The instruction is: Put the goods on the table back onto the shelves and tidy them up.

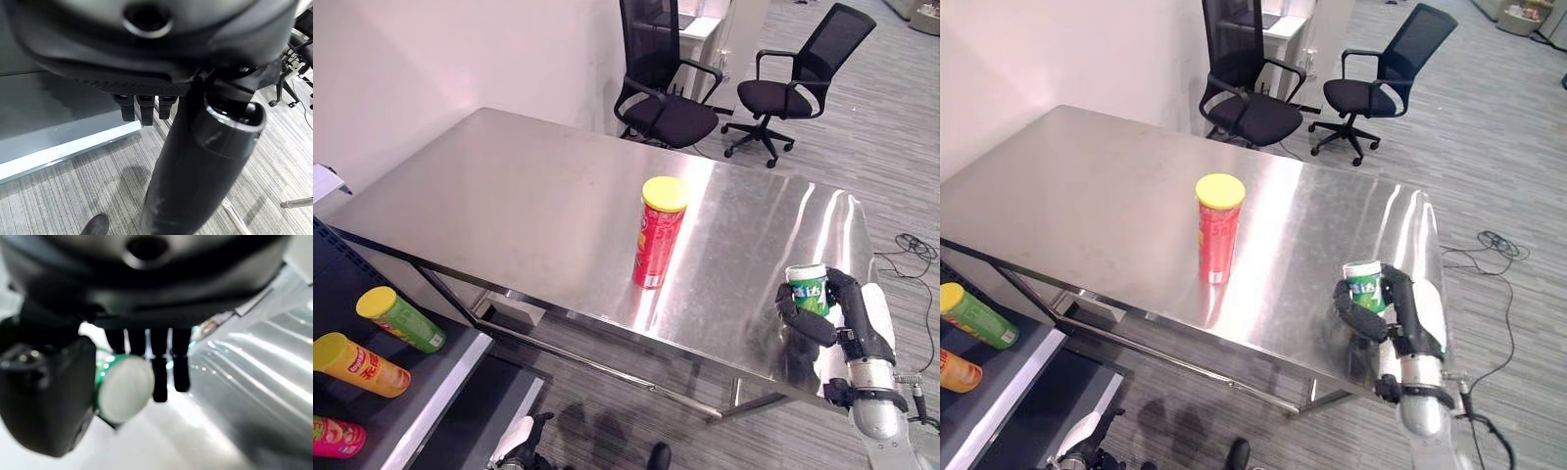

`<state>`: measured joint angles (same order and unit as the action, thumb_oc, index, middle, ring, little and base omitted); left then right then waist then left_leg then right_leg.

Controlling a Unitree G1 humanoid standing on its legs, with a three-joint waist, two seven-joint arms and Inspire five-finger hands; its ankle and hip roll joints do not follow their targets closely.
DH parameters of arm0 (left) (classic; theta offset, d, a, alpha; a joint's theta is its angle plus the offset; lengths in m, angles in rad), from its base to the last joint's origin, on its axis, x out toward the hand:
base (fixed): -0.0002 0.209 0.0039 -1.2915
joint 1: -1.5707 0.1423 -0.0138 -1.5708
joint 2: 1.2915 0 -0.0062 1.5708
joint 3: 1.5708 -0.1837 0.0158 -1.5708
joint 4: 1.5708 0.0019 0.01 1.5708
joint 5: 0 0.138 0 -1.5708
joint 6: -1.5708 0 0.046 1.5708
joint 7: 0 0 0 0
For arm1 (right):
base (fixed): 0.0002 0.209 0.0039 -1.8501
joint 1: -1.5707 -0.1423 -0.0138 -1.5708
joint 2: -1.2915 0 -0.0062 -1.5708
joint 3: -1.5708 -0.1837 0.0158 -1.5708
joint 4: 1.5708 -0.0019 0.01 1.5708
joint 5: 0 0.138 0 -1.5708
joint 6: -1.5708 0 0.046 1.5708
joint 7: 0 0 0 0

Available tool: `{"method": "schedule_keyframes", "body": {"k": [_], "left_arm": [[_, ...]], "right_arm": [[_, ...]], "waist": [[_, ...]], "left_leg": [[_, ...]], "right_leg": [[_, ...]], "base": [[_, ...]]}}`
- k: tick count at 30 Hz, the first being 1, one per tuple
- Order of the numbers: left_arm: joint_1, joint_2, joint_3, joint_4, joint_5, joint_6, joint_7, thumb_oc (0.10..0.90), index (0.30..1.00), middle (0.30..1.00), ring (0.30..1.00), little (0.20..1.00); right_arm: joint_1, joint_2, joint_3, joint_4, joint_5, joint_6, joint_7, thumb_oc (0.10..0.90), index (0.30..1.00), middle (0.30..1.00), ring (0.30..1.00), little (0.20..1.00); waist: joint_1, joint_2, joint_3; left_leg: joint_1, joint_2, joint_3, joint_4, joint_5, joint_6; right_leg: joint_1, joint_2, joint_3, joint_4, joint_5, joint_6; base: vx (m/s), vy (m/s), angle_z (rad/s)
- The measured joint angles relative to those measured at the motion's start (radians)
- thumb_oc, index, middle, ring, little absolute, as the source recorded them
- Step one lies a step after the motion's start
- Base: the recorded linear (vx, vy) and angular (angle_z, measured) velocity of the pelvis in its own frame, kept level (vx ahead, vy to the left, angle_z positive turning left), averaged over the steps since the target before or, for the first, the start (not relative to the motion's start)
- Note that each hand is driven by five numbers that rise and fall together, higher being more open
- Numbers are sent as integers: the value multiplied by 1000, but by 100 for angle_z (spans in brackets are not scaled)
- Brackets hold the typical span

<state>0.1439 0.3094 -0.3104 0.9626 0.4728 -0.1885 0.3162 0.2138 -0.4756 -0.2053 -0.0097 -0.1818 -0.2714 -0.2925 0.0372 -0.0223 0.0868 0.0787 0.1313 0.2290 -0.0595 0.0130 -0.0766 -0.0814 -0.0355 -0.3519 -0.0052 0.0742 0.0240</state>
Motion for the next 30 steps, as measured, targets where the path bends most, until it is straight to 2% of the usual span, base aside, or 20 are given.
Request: {"method": "schedule_keyframes", "body": {"k": [1,2,5,7,13,16,17,18,19,20,21,22,23,24,25,26,27,28,29,30], "left_arm": [[-3,-13,-6,8,0,1,0,800,900,900,900,900],[-9,-23,-24,10,-1,1,0,800,900,900,900,900],[-20,-24,-42,8,-2,0,0,800,900,900,900,900],[-28,-26,-48,9,-5,0,-9,800,900,900,900,900],[-44,-28,-94,8,-6,-6,-40,800,900,900,900,900],[-62,-24,-99,10,-1,-8,-46,800,900,900,900,900],[-96,-23,-94,11,-2,-8,-46,800,900,900,900,900],[-142,-26,-72,24,-2,-13,-46,800,900,900,900,900],[-184,-27,-50,40,-9,-13,-44,800,900,900,900,900],[-210,-28,-26,42,-17,-13,-40,800,900,900,900,900],[-253,-29,-15,52,-41,-13,-28,800,900,900,900,900],[-271,-26,-4,58,-42,-12,-23,800,900,900,900,900],[-261,-20,19,53,-43,-11,-20,800,900,900,900,900],[-222,-18,31,44,-51,-11,-7,800,900,900,900,900],[-164,-7,39,39,-51,-12,2,800,900,900,900,900],[-111,8,38,42,-51,-7,4,800,900,900,900,900],[-75,27,30,42,-58,-4,5,800,900,900,900,900],[-44,28,13,30,-77,-12,18,800,900,900,900,900],[-104,29,11,70,-79,-6,15,800,900,900,900,900],[-133,26,20,82,-79,-4,17,800,900,900,900,900]], "right_arm": [[-33,64,-9,-77,90,-4,-22,400,300,300,300,300],[-54,83,-7,-149,171,-30,-28,400,300,300,300,300],[-73,82,5,-204,275,-88,-2,400,300,300,300,300],[-63,83,32,-256,357,-99,39,400,300,300,300,300],[28,78,147,-322,445,-104,198,400,300,300,300,300],[84,57,170,-323,448,-100,280,400,300,300,300,300],[55,56,179,-328,472,-99,288,400,300,300,300,300],[19,53,196,-329,486,-99,287,400,300,300,300,300],[21,56,217,-329,498,-96,291,400,300,300,300,300],[25,57,228,-356,498,-96,305,400,300,300,300,300],[37,46,240,-420,506,-96,318,400,300,300,300,300],[19,31,257,-454,509,-97,337,400,300,300,300,300],[13,29,262,-488,522,-97,381,400,300,300,300,300],[20,13,269,-513,555,-103,400,400,300,300,300,300],[22,4,269,-517,574,-108,405,400,300,300,300,300],[66,-12,264,-519,602,-122,407,400,300,300,300,300],[86,-13,267,-509,613,-124,410,400,300,300,300,300],[76,-24,265,-482,618,-130,415,400,300,300,300,300],[43,11,291,-381,615,-132,395,400,300,300,300,300],[18,19,296,-343,614,-127,386,400,300,300,300,300]], "waist": [[-3,15,-8],[-3,31,-18],[-1,35,-21],[-3,36,-21],[-33,37,-21],[-69,33,-11],[-69,35,26],[-86,51,80],[-83,44,83],[-73,35,84],[-74,27,86],[-53,14,97],[-30,-4,95],[11,3,83],[43,8,71],[39,-8,50],[35,-39,43],[40,-37,43],[45,-50,31],[47,-55,26]], "left_leg": [[7,-5,5,-10,1,1],[11,-11,9,-17,3,2],[13,-16,9,-16,4,5],[13,-23,11,-17,5,9],[25,-46,46,-20,0,21],[18,-89,72,-16,3,51],[-11,-99,114,19,-5,74],[-29,-75,124,39,0,96],[-40,-80,107,34,23,112],[-66,-84,70,40,46,114],[-106,-89,11,32,93,108],[-121,-93,-3,29,115,102],[-142,-87,-26,21,129,78],[-156,-29,-31,-4,147,52],[-177,30,-38,-13,154,28],[-234,71,-77,7,140,-15],[-279,94,-72,29,98,-37],[-318,122,-85,41,73,-52],[-372,123,12,61,42,-55],[-384,118,40,82,49,-65]], "right_leg": [[2,-2,3,-2,3,-4],[2,-6,6,-5,7,1],[4,-12,8,-4,9,3],[-3,-18,14,4,10,4],[-14,-33,52,7,26,16],[-70,-63,82,78,48,32],[-148,-93,115,183,77,76],[-192,-113,121,268,106,180],[-225,-140,170,480,-8,201],[-225,-112,305,603,-77,231],[-174,-61,456,635,-160,217],[-121,-49,493,559,-211,197],[-27,-41,491,384,-268,130],[28,-6,437,239,-250,53],[12,49,379,237,-256,57],[-16,119,379,285,-288,13],[-31,152,379,294,-247,-70],[-68,188,347,329,-232,-116],[-94,152,262,288,-188,-185],[-101,142,248,238,-154,-171]], "base": [[-34,171,-5],[-52,109,-5],[-41,101,0],[-32,103,-5],[-61,129,-19],[-223,134,-32],[-356,8,-68],[-405,-170,-39],[-384,-235,21],[-339,-394,110],[-233,-401,110],[-248,-459,114],[-278,-512,51],[-300,-468,30],[-401,-461,59],[-354,-250,99],[-447,-198,158],[-281,-75,192],[-370,-21,172],[-235,24,148]]}}
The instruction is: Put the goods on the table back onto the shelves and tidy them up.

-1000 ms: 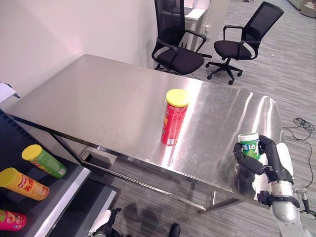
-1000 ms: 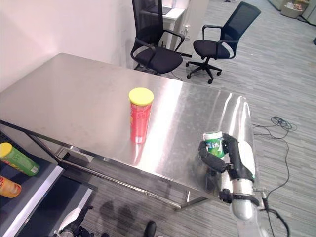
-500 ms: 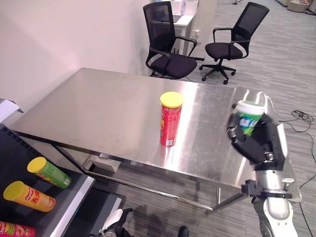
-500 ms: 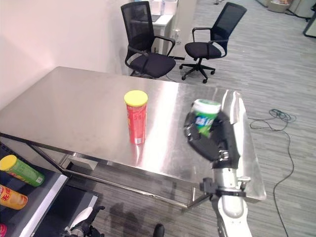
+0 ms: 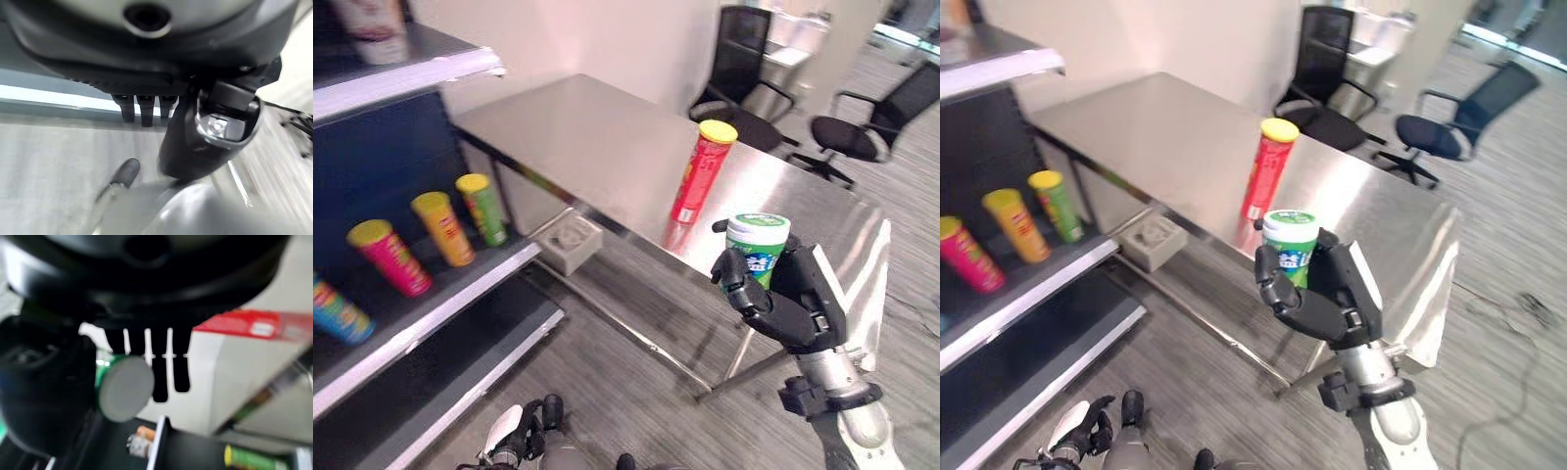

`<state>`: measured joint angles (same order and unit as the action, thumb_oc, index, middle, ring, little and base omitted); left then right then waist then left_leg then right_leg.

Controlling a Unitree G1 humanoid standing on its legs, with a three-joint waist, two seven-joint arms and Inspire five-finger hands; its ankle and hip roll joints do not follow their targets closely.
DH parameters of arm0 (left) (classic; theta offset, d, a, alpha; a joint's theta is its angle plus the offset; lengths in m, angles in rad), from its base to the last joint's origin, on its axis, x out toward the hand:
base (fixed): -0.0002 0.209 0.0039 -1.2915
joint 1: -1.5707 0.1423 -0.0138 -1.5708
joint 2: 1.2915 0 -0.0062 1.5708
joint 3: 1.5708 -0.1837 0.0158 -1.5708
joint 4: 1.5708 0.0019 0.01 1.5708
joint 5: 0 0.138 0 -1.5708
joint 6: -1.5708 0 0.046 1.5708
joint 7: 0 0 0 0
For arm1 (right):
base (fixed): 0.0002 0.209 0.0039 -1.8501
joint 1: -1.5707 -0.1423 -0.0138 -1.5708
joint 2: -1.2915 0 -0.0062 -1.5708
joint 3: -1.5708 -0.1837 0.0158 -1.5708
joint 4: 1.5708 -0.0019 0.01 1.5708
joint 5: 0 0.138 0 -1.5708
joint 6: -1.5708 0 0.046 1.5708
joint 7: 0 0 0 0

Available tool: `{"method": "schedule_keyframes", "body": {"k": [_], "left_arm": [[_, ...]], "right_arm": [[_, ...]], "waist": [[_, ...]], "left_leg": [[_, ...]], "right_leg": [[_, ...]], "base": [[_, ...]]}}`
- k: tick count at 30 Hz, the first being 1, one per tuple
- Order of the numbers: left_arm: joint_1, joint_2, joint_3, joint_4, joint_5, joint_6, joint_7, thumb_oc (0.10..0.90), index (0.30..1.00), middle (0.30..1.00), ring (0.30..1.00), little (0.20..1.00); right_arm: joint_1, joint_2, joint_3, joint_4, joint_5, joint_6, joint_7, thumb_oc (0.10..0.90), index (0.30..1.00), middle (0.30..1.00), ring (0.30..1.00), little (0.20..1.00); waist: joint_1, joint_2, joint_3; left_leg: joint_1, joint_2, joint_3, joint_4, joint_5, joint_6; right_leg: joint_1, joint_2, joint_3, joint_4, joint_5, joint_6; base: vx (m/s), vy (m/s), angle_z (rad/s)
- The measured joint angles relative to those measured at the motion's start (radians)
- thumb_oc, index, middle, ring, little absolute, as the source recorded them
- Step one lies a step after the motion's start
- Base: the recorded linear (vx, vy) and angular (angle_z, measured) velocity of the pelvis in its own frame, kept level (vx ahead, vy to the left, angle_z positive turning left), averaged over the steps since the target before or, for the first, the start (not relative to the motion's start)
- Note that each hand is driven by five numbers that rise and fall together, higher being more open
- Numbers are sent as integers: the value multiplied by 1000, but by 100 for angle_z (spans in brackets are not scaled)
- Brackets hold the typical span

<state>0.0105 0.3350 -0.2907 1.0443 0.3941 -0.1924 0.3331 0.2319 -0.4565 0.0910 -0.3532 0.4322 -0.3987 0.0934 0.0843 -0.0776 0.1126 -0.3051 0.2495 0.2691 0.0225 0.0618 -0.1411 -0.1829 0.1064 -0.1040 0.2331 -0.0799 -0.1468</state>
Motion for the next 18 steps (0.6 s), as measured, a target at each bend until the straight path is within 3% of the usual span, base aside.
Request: {"method": "schedule_keyframes", "body": {"k": [1,2,3,4,5,6,7,8,9,10,11,12,13,14,15,17,18], "left_arm": [[-15,-10,26,22,-2,2,10,800,900,900,900,900],[-15,-40,33,75,-1,2,13,800,900,900,900,900],[-16,-96,39,113,-8,12,20,800,900,900,900,900],[-7,-97,-23,49,-1,2,20,800,900,900,900,900],[-19,-94,-33,46,0,-7,28,800,900,900,900,900],[-21,-109,-51,55,3,-7,28,800,900,900,900,900],[-5,-151,-80,73,10,-14,27,800,900,900,900,900],[9,-153,-111,33,21,-33,23,800,900,900,900,900],[-1,-159,-95,40,8,-16,15,800,900,900,900,900],[-2,-155,-78,40,9,-9,21,800,900,900,900,900],[-7,-158,-53,30,10,-9,26,800,900,900,900,900],[6,-158,-52,36,12,-8,27,800,900,900,900,900],[16,-139,-56,35,13,-8,28,800,900,900,900,900],[22,-102,-59,37,13,-7,28,800,900,900,900,900],[22,-58,-58,55,19,-5,28,800,900,900,900,900],[20,-50,-43,79,19,12,28,800,900,900,900,900],[28,-43,-47,79,21,20,30,800,900,900,900,900]], "right_arm": [[-29,-6,20,20,-29,14,-30,400,300,300,300,300],[-54,-36,57,15,-57,15,-50,400,300,300,300,300],[-59,-79,74,3,-73,7,-62,400,300,300,300,300],[-54,-116,72,-27,-120,-6,-79,400,300,300,300,300],[-66,-118,100,-29,-149,-4,-79,400,300,300,300,300],[-72,-117,107,-33,-176,-4,-80,400,300,300,300,300],[-86,-154,109,-35,-206,-15,-97,400,300,300,300,300],[-81,-189,78,-44,-218,-35,-113,400,300,300,300,300],[-95,-138,85,20,-251,-34,-108,400,300,300,300,300],[-70,-104,96,57,-275,-21,-101,400,300,300,300,300],[-60,-94,75,71,-292,-28,-101,400,300,300,300,300],[-46,-97,74,88,-292,-18,-116,400,300,300,300,300],[-32,-90,77,90,-297,-5,-119,400,300,300,300,300],[-15,-76,80,89,-309,-2,-120,400,300,300,300,300],[3,-49,78,81,-320,-2,-122,400,300,300,300,300],[-6,-35,82,74,-350,7,-151,400,300,300,300,300],[-3,6,109,76,-389,32,-171,400,300,300,300,300]], "waist": [[-11,1,-1],[-31,-19,1],[-69,53,-3],[-76,50,-37],[-76,19,-40],[-89,21,-42],[-116,104,-45],[-153,119,-55],[-134,86,-51],[-88,84,-60],[-70,93,-53],[-63,118,-58],[-61,111,-56],[-68,74,-65],[-78,14,-84],[-68,14,-67],[-59,17,-65]], "left_leg": [[19,-1,48,78,-9,3],[94,-10,92,169,-18,13],[121,63,89,263,-40,30],[180,130,28,286,-100,-20],[232,126,52,288,-104,-31],[292,117,68,290,-112,-29],[321,205,128,271,-155,-1],[328,205,192,132,-261,43],[332,189,181,71,-147,-75],[292,133,186,46,-138,-57],[275,95,192,55,-161,-24],[248,89,218,35,-140,-11],[239,61,225,20,-114,-23],[231,18,225,-6,-113,-46],[211,-39,214,0,-110,-63],[140,-67,174,78,-79,31],[139,-112,183,41,-66,78]], "right_leg": [[37,-34,-37,-125,88,50],[73,-76,-59,-213,139,83],[78,-52,-78,-172,65,199],[-24,-122,-71,38,-9,43],[-7,-146,-120,-71,50,91],[20,-158,-161,-169,87,170],[-17,-134,-199,-58,11,236],[-97,-208,-124,249,-97,228],[-83,-235,-110,230,-121,214],[-70,-261,-117,88,-92,255],[-45,-295,-134,-4,-54,283],[-23,-313,-182,-58,-42,288],[-33,-340,-178,-3,-33,297],[-23,-375,-186,-18,-41,298],[-5,-420,-196,-112,-2,310],[15,-438,-196,-198,24,332],[38,-469,-202,-253,19,353]], "base": [[-263,31,51],[-136,34,69],[-95,74,84],[32,207,113],[101,297,104],[128,314,117],[43,340,204],[23,227,227],[46,570,199],[47,544,82],[55,659,28],[29,369,5],[39,355,25],[56,352,42],[46,339,40],[10,335,4],[-14,265,-9]]}}
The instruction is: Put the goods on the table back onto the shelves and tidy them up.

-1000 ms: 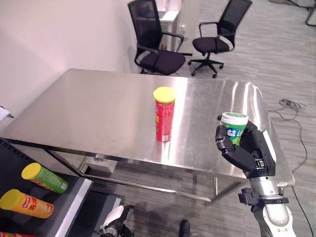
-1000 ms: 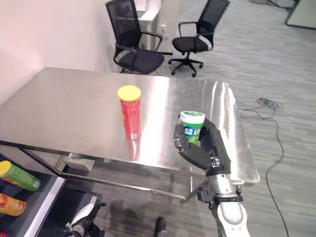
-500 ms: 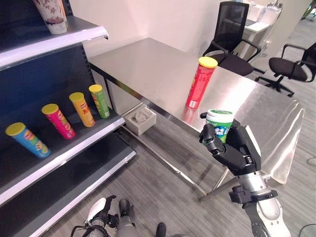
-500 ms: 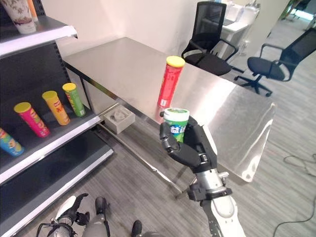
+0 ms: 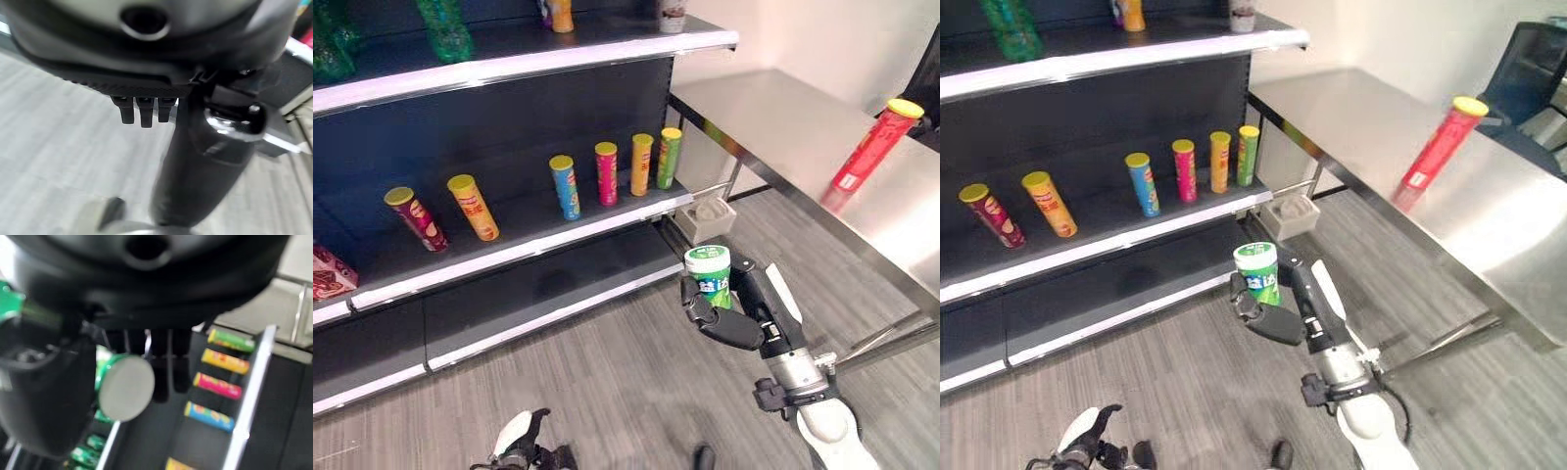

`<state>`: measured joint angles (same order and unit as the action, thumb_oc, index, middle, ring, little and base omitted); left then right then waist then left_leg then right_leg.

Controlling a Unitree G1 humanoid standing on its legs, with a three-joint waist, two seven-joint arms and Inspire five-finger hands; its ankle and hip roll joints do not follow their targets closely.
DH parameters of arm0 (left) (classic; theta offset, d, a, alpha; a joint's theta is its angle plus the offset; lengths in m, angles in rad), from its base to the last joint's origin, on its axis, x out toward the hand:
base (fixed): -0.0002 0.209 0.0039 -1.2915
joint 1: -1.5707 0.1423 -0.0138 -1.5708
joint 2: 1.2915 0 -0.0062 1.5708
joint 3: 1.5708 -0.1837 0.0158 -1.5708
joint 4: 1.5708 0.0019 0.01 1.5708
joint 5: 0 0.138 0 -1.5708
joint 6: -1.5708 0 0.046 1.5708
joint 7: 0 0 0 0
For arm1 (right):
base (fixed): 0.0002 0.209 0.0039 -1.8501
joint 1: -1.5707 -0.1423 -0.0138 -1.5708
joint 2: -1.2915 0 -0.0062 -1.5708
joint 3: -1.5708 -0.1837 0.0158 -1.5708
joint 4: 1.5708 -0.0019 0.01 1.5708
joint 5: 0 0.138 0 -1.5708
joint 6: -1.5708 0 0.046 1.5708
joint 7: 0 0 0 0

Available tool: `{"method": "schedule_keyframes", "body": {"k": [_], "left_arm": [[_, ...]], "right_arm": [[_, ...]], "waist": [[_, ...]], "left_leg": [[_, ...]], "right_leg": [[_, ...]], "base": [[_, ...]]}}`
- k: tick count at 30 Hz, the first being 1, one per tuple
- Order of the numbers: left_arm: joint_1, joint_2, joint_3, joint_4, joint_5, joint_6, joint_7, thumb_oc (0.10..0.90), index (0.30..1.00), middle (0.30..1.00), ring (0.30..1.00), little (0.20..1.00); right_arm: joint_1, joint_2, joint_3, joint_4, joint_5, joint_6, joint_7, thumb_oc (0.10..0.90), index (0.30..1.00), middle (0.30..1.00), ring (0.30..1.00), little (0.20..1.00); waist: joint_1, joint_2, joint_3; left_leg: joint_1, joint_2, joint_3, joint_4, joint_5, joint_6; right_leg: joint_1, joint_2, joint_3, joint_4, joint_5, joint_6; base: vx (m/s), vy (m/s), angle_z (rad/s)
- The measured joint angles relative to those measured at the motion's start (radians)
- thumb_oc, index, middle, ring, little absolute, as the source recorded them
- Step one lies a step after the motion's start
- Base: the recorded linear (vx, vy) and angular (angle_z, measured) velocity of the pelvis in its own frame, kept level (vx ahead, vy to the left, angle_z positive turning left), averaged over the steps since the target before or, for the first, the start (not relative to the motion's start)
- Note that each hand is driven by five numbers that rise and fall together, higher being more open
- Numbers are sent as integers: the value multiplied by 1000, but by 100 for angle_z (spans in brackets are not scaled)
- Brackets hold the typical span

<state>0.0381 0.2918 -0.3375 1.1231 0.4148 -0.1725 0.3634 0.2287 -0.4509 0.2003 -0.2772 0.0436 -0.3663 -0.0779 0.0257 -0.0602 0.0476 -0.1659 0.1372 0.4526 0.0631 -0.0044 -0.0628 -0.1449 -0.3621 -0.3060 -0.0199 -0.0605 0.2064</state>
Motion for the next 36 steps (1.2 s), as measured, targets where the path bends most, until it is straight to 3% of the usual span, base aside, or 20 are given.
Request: {"method": "schedule_keyframes", "body": {"k": [3,4,5,6,7,9,15,17,18,19,22,23,27,29,30,31,32,33,35,36], "left_arm": [[-28,23,-12,-28,5,2,3,800,900,900,900,900],[-30,32,-12,-38,11,1,6,800,900,900,900,900],[-31,38,-13,-38,16,2,5,800,900,900,900,900],[-31,50,-12,-38,19,5,5,800,900,900,900,900],[-36,45,-10,-38,20,13,12,800,900,900,900,900],[-45,27,-16,-43,27,14,15,800,900,900,900,900],[-49,22,-12,-45,30,14,19,800,900,900,900,900],[-47,3,-13,-45,29,15,20,800,900,900,900,900],[-52,-3,-14,-49,28,15,18,800,900,900,900,900],[-29,-6,-14,-86,27,14,-4,800,900,900,900,900],[-33,-82,116,46,-22,16,-48,800,900,900,900,900],[-15,-84,151,85,-22,32,-49,800,900,900,900,900],[67,60,45,-39,-17,70,-74,800,900,900,900,900],[51,110,67,-97,-18,67,-71,800,900,900,900,900],[10,143,71,-119,-21,64,-67,800,900,900,900,900],[-18,136,64,-128,-20,59,-64,800,900,900,900,900],[-41,71,65,-122,-21,66,-67,800,900,900,900,900],[-60,28,69,-97,-21,66,-64,800,900,900,900,900],[-93,-29,78,-12,-23,65,-62,800,900,900,900,900],[-95,-55,127,18,-46,61,-49,800,900,900,900,900]], "right_arm": [[-9,37,33,2,-27,16,-16,400,300,300,300,300],[-14,38,41,-2,-37,20,-18,400,300,300,300,300],[-21,40,50,-7,-38,21,-21,400,300,300,300,300],[-30,57,67,-7,-41,27,-27,400,300,300,300,300],[-41,72,77,-6,-53,36,-38,400,300,300,300,300],[-31,78,73,-4,-58,56,-59,400,300,300,300,300],[24,67,62,0,-35,85,-57,400,300,300,300,300],[29,35,49,15,-19,85,-56,400,300,300,300,300],[28,13,44,32,-3,83,-53,400,300,300,300,300],[30,-61,24,70,33,73,-17,400,300,300,300,300],[116,-52,-37,103,168,74,43,400,300,300,300,300],[167,3,-95,119,190,81,40,400,300,300,300,300],[220,17,-76,157,183,108,27,400,300,300,300,300],[182,32,-24,179,161,128,26,400,300,300,300,300],[181,42,-5,179,133,132,23,400,300,300,300,300],[195,36,-10,168,114,131,15,400,300,300,300,300],[140,26,-27,203,88,151,-16,400,300,300,300,300],[78,32,-38,201,76,162,-39,400,300,300,300,300],[70,27,-47,200,68,170,-71,400,300,300,300,300],[87,32,-68,200,44,180,-78,400,300,300,300,300]], "waist": [[-1,-1,-3],[1,-21,-5],[1,-37,-5],[1,-65,-7],[13,-70,-4],[4,-37,21],[-17,-38,22],[-44,-12,35],[-59,6,50],[-68,64,72],[-55,43,60],[-65,44,30],[-80,-50,-19],[-61,-99,18],[-38,-157,51],[-30,-186,61],[-11,-109,79],[-16,-51,115],[-38,3,137],[-33,17,140]], "left_leg": [[-5,-32,3,-83,16,1],[-6,-64,-1,-95,24,9],[-6,-89,-3,-109,49,43],[-3,-127,4,-127,86,67],[4,-148,20,-160,98,69],[4,-150,20,-160,104,76],[23,-150,14,-160,106,81],[43,-145,-6,-155,114,94],[61,-121,-15,-155,103,112],[121,19,-31,-154,135,8],[116,-7,-131,-137,106,-17],[157,-29,-133,-161,79,3],[175,-57,-103,-128,62,10],[48,2,-128,147,0,-55],[-119,49,-169,425,36,-89],[-177,35,-189,516,33,-87],[-190,96,-223,400,-7,-23],[-158,111,-216,187,5,-36],[-129,122,-255,-42,43,-87],[-108,147,-238,-142,43,-86]], "right_leg": [[-19,-2,-26,51,43,-6],[-10,-18,-16,50,63,-12],[-3,-32,-14,51,110,-21],[0,-52,-15,52,226,-22],[-5,-59,-30,16,258,-10],[-2,-59,-25,2,300,-22],[27,-50,-30,-14,304,-15],[7,-44,59,82,297,-8],[-28,-19,163,153,235,38],[11,336,286,19,111,-116],[37,286,217,3,120,-148],[67,277,202,4,106,-123],[53,240,231,40,91,-86],[-26,294,178,237,10,-173],[-59,337,146,329,-27,-224],[-27,326,149,263,-76,-282],[-17,352,125,209,-65,-224],[-1,348,121,146,-45,-199],[18,350,120,88,-28,-175],[16,346,151,85,-22,-184]], "base": [[-2,196,21],[2,167,22],[-6,150,14],[5,172,-22],[5,133,-26],[16,86,-18],[26,44,-1],[8,55,11],[23,-22,15],[-37,56,9],[52,221,54],[49,112,52],[-33,-22,-11],[-16,-52,-9],[172,111,27],[249,185,17],[416,338,-22],[561,418,-46],[554,393,-2],[403,288,5]]}}
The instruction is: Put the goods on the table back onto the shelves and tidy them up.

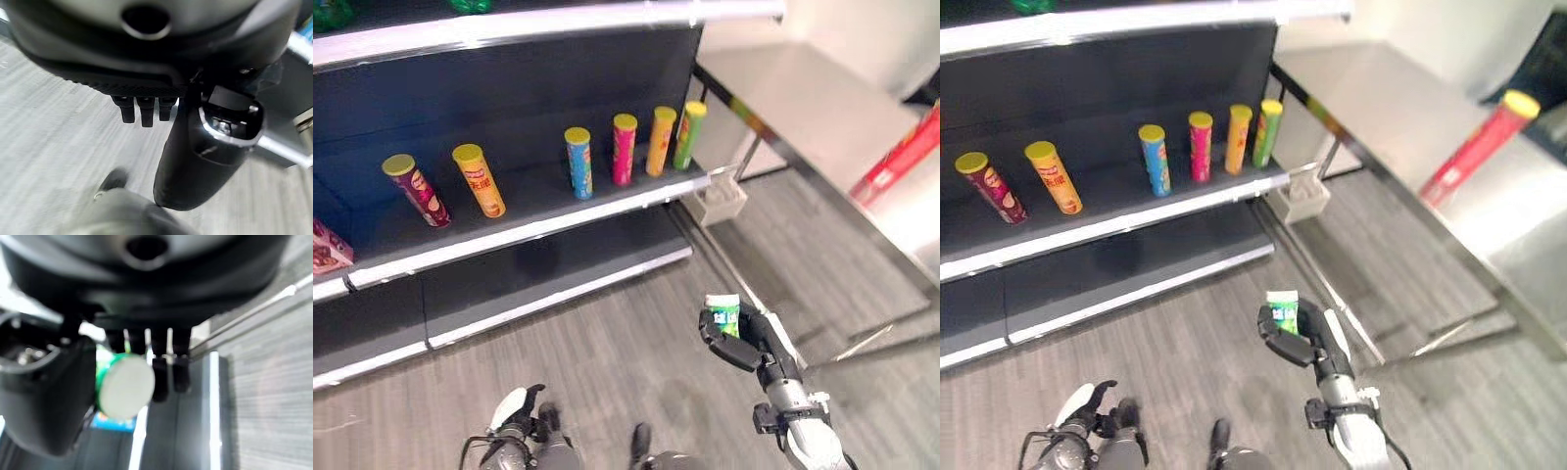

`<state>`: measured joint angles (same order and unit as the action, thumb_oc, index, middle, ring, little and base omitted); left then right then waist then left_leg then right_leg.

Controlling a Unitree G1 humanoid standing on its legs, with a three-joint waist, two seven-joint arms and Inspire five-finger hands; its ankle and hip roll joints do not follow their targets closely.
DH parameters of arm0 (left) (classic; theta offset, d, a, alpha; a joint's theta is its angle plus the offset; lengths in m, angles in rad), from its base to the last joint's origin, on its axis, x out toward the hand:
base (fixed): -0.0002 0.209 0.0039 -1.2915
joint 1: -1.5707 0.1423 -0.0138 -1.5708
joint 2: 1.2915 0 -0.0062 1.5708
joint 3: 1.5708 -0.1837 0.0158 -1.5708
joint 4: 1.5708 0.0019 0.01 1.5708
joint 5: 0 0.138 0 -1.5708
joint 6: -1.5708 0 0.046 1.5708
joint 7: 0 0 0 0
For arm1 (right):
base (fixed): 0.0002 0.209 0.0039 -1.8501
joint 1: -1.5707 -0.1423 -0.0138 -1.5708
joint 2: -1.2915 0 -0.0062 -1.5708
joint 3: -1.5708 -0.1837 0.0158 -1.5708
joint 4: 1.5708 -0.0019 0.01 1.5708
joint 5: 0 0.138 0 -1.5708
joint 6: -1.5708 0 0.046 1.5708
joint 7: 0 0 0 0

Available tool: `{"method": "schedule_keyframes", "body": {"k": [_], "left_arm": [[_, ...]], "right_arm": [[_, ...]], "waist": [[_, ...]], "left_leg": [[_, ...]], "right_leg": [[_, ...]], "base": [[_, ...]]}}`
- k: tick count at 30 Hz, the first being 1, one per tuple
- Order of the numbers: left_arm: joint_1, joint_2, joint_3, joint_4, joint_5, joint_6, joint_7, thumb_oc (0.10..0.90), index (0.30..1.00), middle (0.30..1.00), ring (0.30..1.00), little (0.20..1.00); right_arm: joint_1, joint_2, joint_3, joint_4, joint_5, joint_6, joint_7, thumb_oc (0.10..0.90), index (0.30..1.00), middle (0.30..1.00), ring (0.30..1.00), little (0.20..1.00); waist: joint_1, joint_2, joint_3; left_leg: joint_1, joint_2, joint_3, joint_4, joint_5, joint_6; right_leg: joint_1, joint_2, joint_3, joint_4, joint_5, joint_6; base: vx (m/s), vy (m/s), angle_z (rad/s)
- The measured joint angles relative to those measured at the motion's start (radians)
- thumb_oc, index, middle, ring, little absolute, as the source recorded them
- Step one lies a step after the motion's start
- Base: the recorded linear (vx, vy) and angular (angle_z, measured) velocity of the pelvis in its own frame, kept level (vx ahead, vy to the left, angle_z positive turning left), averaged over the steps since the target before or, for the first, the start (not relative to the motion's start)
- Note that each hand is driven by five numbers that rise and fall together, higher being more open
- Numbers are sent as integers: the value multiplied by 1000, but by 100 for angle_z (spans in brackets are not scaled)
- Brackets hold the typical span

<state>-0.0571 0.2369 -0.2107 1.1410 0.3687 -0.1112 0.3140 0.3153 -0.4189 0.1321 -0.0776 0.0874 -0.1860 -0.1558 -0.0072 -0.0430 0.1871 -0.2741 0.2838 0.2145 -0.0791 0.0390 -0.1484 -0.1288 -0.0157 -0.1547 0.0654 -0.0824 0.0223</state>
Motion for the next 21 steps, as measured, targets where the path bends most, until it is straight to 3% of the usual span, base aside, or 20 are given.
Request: {"method": "schedule_keyframes", "body": {"k": [1,3,4,5,7,9,12,13,15,17,18,19,21], "left_arm": [[10,1,17,3,-12,3,8,800,900,900,900,900],[24,1,35,22,-13,10,22,800,900,900,900,900],[40,2,33,29,-13,11,24,800,900,900,900,900],[66,-1,19,34,-13,18,24,800,900,900,900,900],[74,22,-3,23,-13,35,24,800,900,900,900,900],[65,47,-28,-13,-13,34,25,800,900,900,900,900],[34,78,-65,-66,-13,29,26,800,900,900,900,900],[24,93,-89,-89,-12,27,26,800,900,900,900,900],[7,97,-93,-102,-12,24,33,800,900,900,900,900],[5,100,-88,-100,-13,20,37,800,900,900,900,900],[7,90,-82,-87,-15,21,47,800,900,900,900,900],[9,81,-81,-71,-16,21,50,800,900,900,900,900],[8,73,-82,-56,-16,18,49,800,900,900,900,900]], "right_arm": [[7,-5,-5,-5,-9,3,-4,400,300,300,300,300],[47,-6,-23,-18,-32,3,-8,400,300,300,300,300],[52,-19,-21,-29,-40,2,-13,400,300,300,300,300],[44,-46,-23,-57,-58,2,-24,400,300,300,300,300],[36,-39,8,-92,-82,3,-24,400,300,300,300,300],[51,-38,22,-136,-90,0,-19,400,300,300,300,300],[43,-29,32,-140,-110,-6,-16,400,300,300,300,300],[9,-18,35,-141,-122,-8,-18,400,300,300,300,300],[-4,-16,35,-142,-128,-10,-20,400,300,300,300,300],[-34,-9,50,-142,-145,-10,-28,400,300,300,300,300],[-47,1,65,-142,-158,-12,-27,400,300,300,300,300],[-31,1,76,-143,-162,-21,-28,400,300,300,300,300],[-15,-3,86,-145,-166,-26,-33,400,300,300,300,300]], "waist": [[7,10,-4],[15,-5,-19],[14,7,-32],[-1,49,-50],[-7,13,-45],[-11,-2,-43],[-8,-8,-43],[-7,-1,-39],[-14,0,-39],[-12,-2,-33],[-22,3,-28],[-35,5,-26],[-38,9,-19]], "left_leg": [[5,-2,7,56,-5,4],[34,-38,25,149,-8,2],[56,-61,29,156,-5,7],[135,-106,58,84,27,66],[170,-185,117,31,62,110],[182,-227,125,21,45,136],[204,-258,131,16,30,158],[241,-274,140,-9,27,164],[265,-296,152,-8,10,184],[285,-311,187,-9,-8,196],[312,-314,193,-10,-40,202],[326,-306,206,-10,-46,201],[323,-293,217,-10,-49,195]], "right_leg": [[10,-15,8,3,1,4],[15,-61,31,14,3,12],[13,-73,39,16,5,20],[-15,-96,76,47,22,64],[-54,-177,106,107,38,108],[-56,-215,107,119,58,115],[-66,-236,116,173,85,124],[-100,-255,133,274,80,129],[-121,-275,129,326,96,140],[-151,-295,95,392,102,143],[-196,-314,66,482,97,145],[-216,-302,43,478,36,137],[-230,-266,19,378,28,136]], "base": [[561,425,-25],[255,248,-30],[273,301,-66],[217,241,-70],[234,211,-44],[195,185,1],[176,219,7],[160,231,-9],[197,194,-18],[285,107,-47],[321,-69,-51],[250,-94,-46],[148,-146,-18]]}}
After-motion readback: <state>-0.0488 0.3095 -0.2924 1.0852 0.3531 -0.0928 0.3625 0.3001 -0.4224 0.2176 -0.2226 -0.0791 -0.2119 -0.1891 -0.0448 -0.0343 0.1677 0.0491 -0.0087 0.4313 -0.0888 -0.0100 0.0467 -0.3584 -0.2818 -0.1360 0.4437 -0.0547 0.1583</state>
